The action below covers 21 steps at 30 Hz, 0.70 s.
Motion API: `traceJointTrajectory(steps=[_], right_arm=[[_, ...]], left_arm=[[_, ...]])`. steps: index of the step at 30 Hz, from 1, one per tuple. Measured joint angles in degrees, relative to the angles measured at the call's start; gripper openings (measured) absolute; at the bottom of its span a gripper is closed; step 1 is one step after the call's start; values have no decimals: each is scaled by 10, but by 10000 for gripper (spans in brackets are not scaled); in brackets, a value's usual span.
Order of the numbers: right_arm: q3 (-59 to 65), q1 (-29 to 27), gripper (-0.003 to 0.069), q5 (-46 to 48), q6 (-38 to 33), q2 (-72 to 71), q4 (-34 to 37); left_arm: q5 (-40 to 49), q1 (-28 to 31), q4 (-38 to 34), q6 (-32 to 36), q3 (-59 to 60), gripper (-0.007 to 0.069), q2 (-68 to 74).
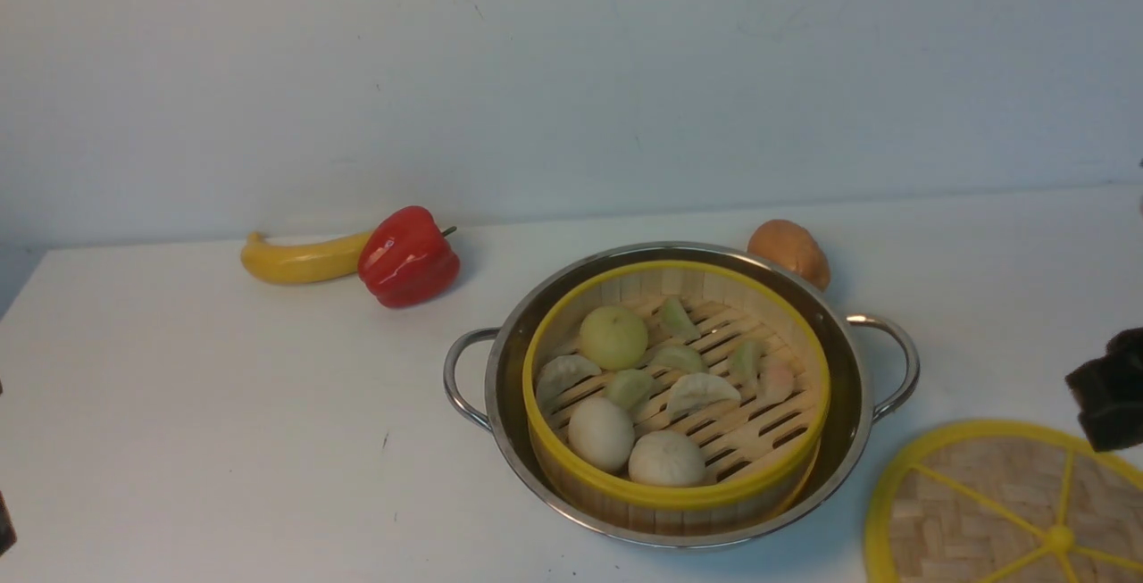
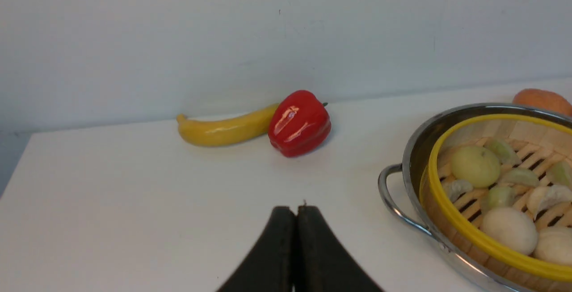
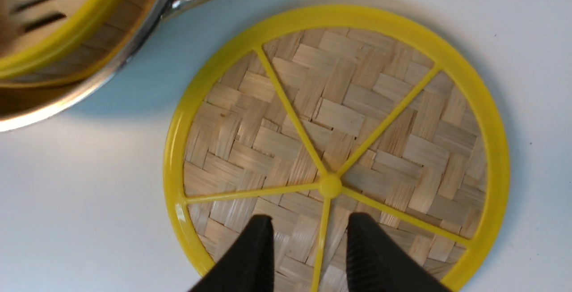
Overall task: Place the steamer in the pot on the white table, and put the lid on the steamer.
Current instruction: 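Move the gripper down to the bamboo steamer lid and grasp its center knob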
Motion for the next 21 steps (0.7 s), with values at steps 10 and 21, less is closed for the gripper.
traceJointTrajectory(steps=[10,21], right_arm=[[0,51,244,-8,37,16,-42],[68,51,244,-68,56,16,-60]], left_arm=[[-2,0,-14,40,85,-1,-53],[-30,0,-75,74,172,-1,-139]])
